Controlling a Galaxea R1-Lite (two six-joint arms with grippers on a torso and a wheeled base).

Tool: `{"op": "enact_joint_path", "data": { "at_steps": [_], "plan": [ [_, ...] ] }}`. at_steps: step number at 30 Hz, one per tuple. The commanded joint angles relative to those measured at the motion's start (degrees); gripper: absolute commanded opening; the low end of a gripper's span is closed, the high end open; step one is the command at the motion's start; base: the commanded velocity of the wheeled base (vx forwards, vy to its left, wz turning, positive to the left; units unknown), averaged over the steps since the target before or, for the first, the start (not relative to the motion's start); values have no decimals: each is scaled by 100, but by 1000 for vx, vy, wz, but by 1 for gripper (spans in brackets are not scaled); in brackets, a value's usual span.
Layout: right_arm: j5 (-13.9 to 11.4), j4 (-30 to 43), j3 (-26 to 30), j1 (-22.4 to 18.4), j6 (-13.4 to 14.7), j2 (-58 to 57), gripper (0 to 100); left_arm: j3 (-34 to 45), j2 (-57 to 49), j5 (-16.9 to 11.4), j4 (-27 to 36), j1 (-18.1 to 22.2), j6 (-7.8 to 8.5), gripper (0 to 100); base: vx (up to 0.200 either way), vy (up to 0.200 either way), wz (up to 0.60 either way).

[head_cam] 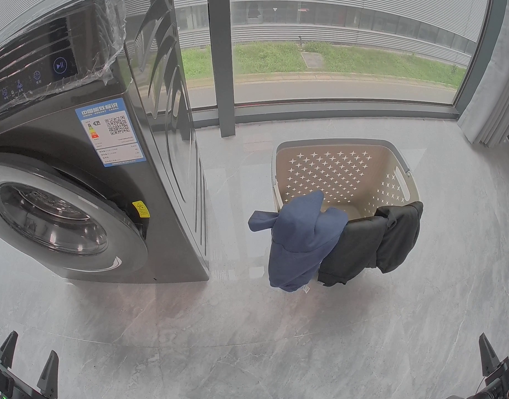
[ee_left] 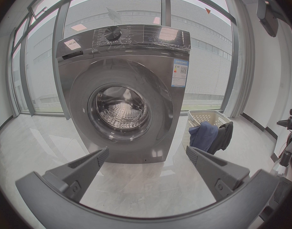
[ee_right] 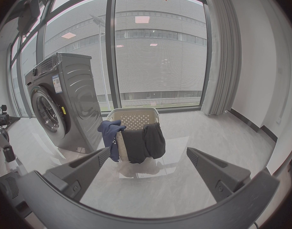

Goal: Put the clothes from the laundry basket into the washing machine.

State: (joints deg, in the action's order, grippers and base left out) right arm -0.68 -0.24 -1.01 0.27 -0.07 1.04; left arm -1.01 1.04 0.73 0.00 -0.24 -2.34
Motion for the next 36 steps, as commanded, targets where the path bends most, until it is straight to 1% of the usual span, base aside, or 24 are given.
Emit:
{"op": "enact_joint_path", "data": {
  "at_steps": [1, 7, 16, 19, 25, 36],
  "plan": [
    [-2, -2, 101, 0, -1, -104, 100, 92, -77, 6, 0, -2, -3, 100, 0, 0, 0],
    [-2, -2, 101, 0, -1, -104, 100, 92, -77, -3, 0, -2, -3, 100, 0, 0, 0],
    [-2, -2, 101, 0, -1, -104, 100, 92, -77, 6, 0, -2, -3, 100, 0, 200, 0],
    [-2, -2, 101, -9, -10, -104, 100, 92, -77, 6, 0, -2, -3, 100, 0, 0, 0],
    [-2, -2, 101, 0, -1, -104, 100, 92, -77, 6, 0, -2, -3, 100, 0, 0, 600],
    [-2, -2, 101, 0, -1, -104, 100, 92, -77, 6, 0, -2, -3, 100, 0, 200, 0]
  ]
}}
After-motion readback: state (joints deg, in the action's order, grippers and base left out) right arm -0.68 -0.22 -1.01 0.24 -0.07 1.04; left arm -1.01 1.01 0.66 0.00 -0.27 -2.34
